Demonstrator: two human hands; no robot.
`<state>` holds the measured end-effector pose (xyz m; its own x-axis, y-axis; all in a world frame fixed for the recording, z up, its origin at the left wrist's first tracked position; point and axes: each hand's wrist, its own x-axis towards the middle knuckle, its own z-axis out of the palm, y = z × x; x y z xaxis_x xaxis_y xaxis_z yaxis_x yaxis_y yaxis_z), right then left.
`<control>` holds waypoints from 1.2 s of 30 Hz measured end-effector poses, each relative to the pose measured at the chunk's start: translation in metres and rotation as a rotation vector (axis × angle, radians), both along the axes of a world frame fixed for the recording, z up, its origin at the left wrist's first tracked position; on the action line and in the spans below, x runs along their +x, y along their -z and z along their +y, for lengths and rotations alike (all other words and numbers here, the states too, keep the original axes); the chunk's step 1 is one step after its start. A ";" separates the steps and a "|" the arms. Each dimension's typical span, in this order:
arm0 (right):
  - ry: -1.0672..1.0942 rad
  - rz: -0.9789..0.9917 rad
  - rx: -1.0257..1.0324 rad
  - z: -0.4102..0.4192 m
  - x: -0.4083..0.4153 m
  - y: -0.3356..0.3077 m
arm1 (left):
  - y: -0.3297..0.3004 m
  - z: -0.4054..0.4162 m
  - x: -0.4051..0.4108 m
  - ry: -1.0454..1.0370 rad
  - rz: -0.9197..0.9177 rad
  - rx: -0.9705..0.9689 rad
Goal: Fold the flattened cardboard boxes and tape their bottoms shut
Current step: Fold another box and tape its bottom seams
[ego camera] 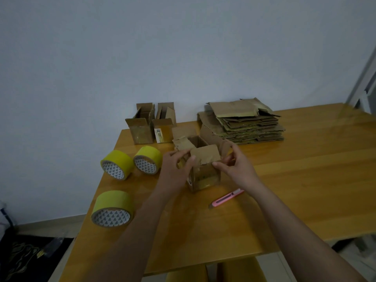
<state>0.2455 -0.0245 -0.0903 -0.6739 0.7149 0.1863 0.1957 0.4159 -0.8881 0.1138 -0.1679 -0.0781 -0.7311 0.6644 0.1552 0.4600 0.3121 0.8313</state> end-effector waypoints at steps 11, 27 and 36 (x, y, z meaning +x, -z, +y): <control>-0.177 -0.211 0.454 0.002 -0.006 -0.009 | -0.018 0.003 -0.015 0.195 0.023 -0.185; -0.022 -0.052 0.496 0.000 -0.008 -0.004 | -0.048 0.026 -0.033 0.398 0.175 -0.499; 0.126 -0.066 0.455 0.004 -0.030 -0.002 | -0.043 0.019 -0.053 0.355 -0.007 -0.109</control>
